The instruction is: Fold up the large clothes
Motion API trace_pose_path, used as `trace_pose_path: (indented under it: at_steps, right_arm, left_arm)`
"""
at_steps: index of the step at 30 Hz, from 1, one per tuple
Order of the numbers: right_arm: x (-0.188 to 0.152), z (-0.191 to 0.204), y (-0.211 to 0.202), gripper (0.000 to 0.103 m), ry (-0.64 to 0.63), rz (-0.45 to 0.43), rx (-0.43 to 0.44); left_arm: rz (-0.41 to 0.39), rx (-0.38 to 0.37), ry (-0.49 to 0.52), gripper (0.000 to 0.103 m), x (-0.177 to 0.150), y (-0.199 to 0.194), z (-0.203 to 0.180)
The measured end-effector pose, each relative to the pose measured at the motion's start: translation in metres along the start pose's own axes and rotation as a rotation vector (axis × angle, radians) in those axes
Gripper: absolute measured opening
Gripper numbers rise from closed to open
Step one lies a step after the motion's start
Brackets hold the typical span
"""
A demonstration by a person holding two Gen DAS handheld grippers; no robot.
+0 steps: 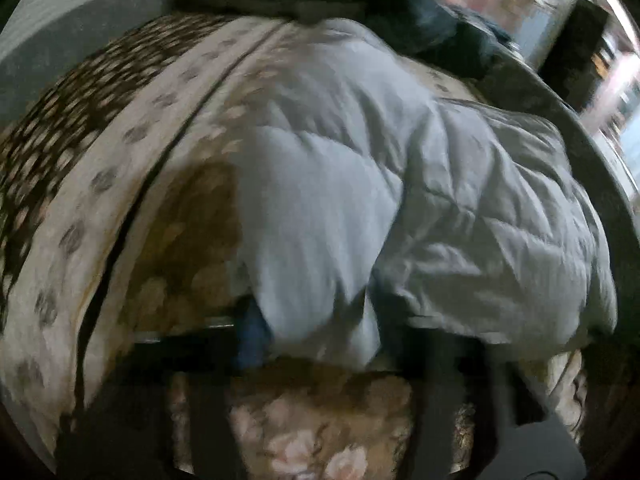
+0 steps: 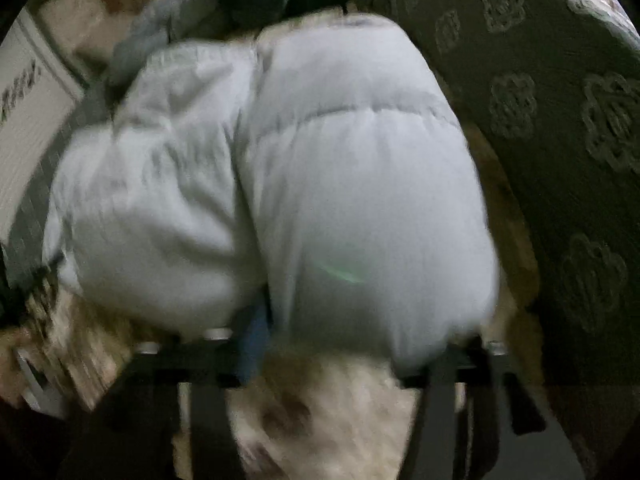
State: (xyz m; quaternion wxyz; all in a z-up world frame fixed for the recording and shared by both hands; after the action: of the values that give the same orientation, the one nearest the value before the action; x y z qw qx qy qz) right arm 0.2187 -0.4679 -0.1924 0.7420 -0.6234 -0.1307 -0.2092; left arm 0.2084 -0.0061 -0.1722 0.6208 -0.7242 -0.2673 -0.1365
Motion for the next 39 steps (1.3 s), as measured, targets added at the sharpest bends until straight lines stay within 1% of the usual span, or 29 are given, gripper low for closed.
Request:
trace_pose_path:
  at_steps: [1, 3, 5, 6, 7, 9, 10, 12, 14, 15, 16, 17, 18, 20, 21, 22, 23, 24, 26, 28, 30, 34, 39]
  right_arm:
    - [-0.004, -0.003, -0.008, 0.094, -0.012, -0.016, -0.017]
    - [-0.011, -0.018, -0.035, 0.095, 0.011, -0.065, -0.038]
    - [-0.021, -0.031, -0.063, 0.097, 0.059, -0.111, -0.027]
    - [-0.03, -0.036, -0.078, 0.097, 0.066, -0.127, -0.018]
    - [-0.035, -0.037, -0.084, 0.097, 0.062, -0.128, -0.019]
    - [-0.053, -0.036, -0.101, 0.097, 0.041, -0.129, -0.062]
    - [-0.059, -0.034, -0.11, 0.098, 0.035, -0.135, -0.082]
    - [-0.064, -0.031, -0.121, 0.098, 0.041, -0.152, -0.091]
    - [-0.062, -0.021, -0.137, 0.097, 0.066, -0.179, -0.092]
    - [-0.06, -0.016, -0.144, 0.098, 0.076, -0.19, -0.075]
    - [-0.061, -0.007, -0.154, 0.097, 0.078, -0.209, -0.028]
    - [-0.063, 0.003, -0.158, 0.098, 0.071, -0.226, -0.001]
    - [-0.066, 0.011, -0.165, 0.098, 0.056, -0.242, 0.013]
    - [-0.071, 0.024, -0.175, 0.098, 0.029, -0.271, -0.005]
    - [-0.073, 0.029, -0.179, 0.098, 0.021, -0.283, -0.013]
    - [-0.076, 0.034, -0.184, 0.098, 0.013, -0.3, -0.013]
    - [-0.077, 0.038, -0.187, 0.098, 0.011, -0.31, -0.013]
    - [-0.078, 0.041, -0.189, 0.099, 0.007, -0.321, -0.013]
    - [-0.078, 0.046, -0.19, 0.101, -0.014, -0.335, -0.021]
    - [-0.077, 0.048, -0.19, 0.101, -0.038, -0.342, -0.032]
    - [-0.077, 0.048, -0.19, 0.101, -0.04, -0.335, -0.038]
    - [-0.079, 0.041, -0.185, 0.101, -0.011, -0.295, -0.004]
    - [-0.083, 0.038, -0.187, 0.101, -0.009, -0.3, -0.012]
  left_arm:
    - [-0.029, 0.033, -0.042, 0.1, -0.003, -0.011, 0.011]
    - [-0.043, 0.065, -0.061, 0.1, -0.005, -0.025, 0.023]
    - [-0.057, 0.103, -0.018, 0.1, -0.001, -0.041, 0.028]
    - [-0.068, 0.126, 0.02, 0.1, 0.0, -0.05, 0.028]
    - [-0.09, 0.154, 0.083, 0.1, 0.0, -0.064, 0.028]
    - [-0.162, 0.188, 0.219, 0.1, 0.0, -0.097, 0.021]
    - [-0.189, 0.193, 0.265, 0.1, 0.003, -0.107, 0.019]
    - [-0.24, 0.192, 0.323, 0.1, 0.0, -0.133, 0.012]
    - [-0.256, 0.145, 0.327, 0.1, 0.0, -0.151, 0.003]
    - [-0.264, 0.124, 0.328, 0.1, 0.001, -0.157, -0.002]
    - [-0.284, 0.104, 0.329, 0.1, -0.009, -0.17, -0.002]
    - [-0.303, 0.095, 0.331, 0.1, -0.015, -0.179, -0.002]
    - [-0.322, 0.097, 0.315, 0.1, -0.018, -0.184, -0.002]
    - [-0.354, 0.142, 0.245, 0.1, -0.015, -0.194, 0.003]
    - [-0.376, 0.141, 0.214, 0.1, -0.015, -0.199, 0.009]
    - [-0.386, 0.117, 0.178, 0.1, -0.012, -0.2, 0.017]
    - [-0.377, 0.108, 0.161, 0.1, -0.01, -0.197, 0.02]
    - [-0.357, 0.116, 0.143, 0.1, -0.006, -0.193, 0.024]
    - [-0.353, 0.14, 0.123, 0.1, -0.005, -0.191, 0.027]
    - [-0.369, 0.104, 0.106, 0.1, -0.004, -0.193, 0.027]
    - [-0.362, 0.092, 0.108, 0.1, -0.003, -0.19, 0.025]
    - [-0.361, 0.136, 0.126, 0.1, -0.003, -0.187, 0.018]
    - [-0.365, 0.112, 0.106, 0.1, -0.002, -0.189, 0.018]
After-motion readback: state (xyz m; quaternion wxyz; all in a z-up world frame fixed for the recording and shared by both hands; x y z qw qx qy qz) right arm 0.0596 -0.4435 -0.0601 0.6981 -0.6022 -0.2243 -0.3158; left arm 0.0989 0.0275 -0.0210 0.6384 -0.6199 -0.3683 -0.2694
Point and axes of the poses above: each gripper's, at about its wrist camera, not at the fingertips, and y roughly the way its jaws point, z to its left, x to its top, the point moved 3 cm from there along y, roughly the way its jaws point, and after that the axes turned 4 degrees about y, right-handed, at the moved point
